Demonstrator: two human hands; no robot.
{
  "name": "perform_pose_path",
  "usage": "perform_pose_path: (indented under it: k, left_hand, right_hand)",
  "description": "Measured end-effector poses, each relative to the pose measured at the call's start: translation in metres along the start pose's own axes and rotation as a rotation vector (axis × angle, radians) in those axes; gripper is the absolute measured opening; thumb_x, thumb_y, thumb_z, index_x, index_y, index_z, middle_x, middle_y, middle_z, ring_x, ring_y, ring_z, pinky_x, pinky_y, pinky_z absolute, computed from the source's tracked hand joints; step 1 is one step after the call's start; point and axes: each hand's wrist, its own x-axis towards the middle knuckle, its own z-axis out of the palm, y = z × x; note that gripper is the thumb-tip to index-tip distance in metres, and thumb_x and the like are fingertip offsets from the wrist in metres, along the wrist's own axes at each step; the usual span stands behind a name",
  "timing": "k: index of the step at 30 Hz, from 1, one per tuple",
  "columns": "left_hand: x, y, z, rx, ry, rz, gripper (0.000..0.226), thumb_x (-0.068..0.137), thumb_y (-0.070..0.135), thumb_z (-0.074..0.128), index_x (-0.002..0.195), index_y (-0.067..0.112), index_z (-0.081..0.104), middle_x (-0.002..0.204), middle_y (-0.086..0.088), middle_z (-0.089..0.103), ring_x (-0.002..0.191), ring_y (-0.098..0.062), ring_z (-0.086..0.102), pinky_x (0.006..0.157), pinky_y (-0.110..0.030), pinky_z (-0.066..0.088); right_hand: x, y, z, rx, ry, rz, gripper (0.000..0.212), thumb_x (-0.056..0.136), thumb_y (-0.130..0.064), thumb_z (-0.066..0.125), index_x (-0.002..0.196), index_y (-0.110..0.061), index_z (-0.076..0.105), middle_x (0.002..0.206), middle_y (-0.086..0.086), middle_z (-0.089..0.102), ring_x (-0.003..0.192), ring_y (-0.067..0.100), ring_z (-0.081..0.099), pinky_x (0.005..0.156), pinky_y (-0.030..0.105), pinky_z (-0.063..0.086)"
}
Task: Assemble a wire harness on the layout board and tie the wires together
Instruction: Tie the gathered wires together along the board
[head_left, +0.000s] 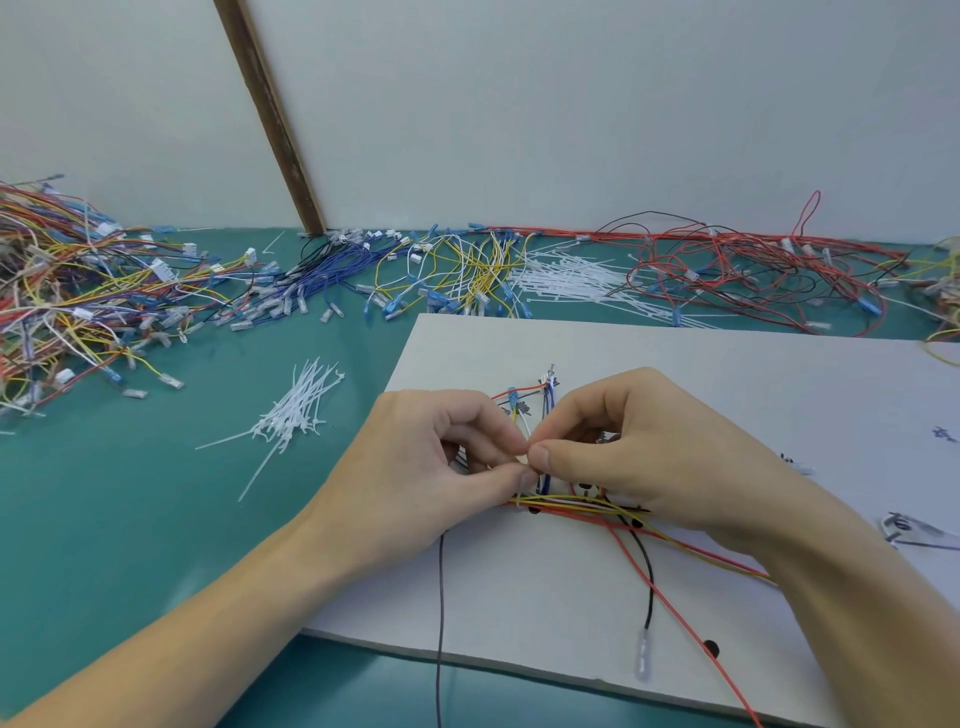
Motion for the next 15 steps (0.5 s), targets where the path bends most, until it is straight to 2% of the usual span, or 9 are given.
perform_pose_path:
  k: [4, 8, 11, 15]
  left_hand:
    - [-0.0003, -0.0005, -0.0007, -0.007, 0.004, 0.007, 0.023, 0.081, 0.017, 0.086, 0.091, 0.032, 0.072, 0.072, 0.010, 0.078, 0.051, 0.001, 0.050, 0.054, -0.009, 0.037]
    - [-0.0011, 0.0000, 0.0017, 0.010, 0.035, 0.018, 0.015, 0.080, 0.018, 0.088, 0.085, 0.028, 0.078, 0.070, 0.009, 0.076, 0.055, 0.002, 0.060, 0.055, -0.005, 0.039]
    - [-0.0007, -0.0001, 0.0010, 0.058, 0.024, 0.020, 0.010, 0.081, 0.023, 0.087, 0.081, 0.028, 0.080, 0.069, 0.012, 0.076, 0.061, -0.003, 0.069, 0.058, -0.008, 0.044]
    - [-0.0019, -0.0003, 0.0033, 0.101, 0.030, 0.036, 0.009, 0.079, 0.023, 0.084, 0.076, 0.028, 0.078, 0.068, 0.011, 0.074, 0.059, -0.003, 0.064, 0.058, -0.010, 0.045]
  right_hand:
    - [-0.0001, 0.0009, 0.0013, -0.068, 0.012, -0.026, 0.009, 0.087, -0.022, 0.079, 0.078, -0.022, 0.079, 0.063, -0.009, 0.070, 0.055, 0.000, 0.056, 0.052, 0.012, 0.042]
    - [0.0005, 0.0016, 0.0012, -0.088, 0.013, -0.036, 0.011, 0.087, -0.020, 0.077, 0.077, -0.021, 0.078, 0.066, -0.007, 0.072, 0.057, 0.001, 0.058, 0.055, 0.014, 0.045]
    - [0.0001, 0.0017, 0.0017, -0.115, 0.013, -0.056, 0.012, 0.089, -0.021, 0.075, 0.078, -0.021, 0.079, 0.069, -0.006, 0.074, 0.059, 0.001, 0.059, 0.057, 0.016, 0.047]
    - [-0.0015, 0.0008, -0.0003, -0.125, -0.012, -0.065, 0.014, 0.091, -0.018, 0.074, 0.079, -0.024, 0.080, 0.070, -0.005, 0.073, 0.060, 0.000, 0.059, 0.058, 0.018, 0.048]
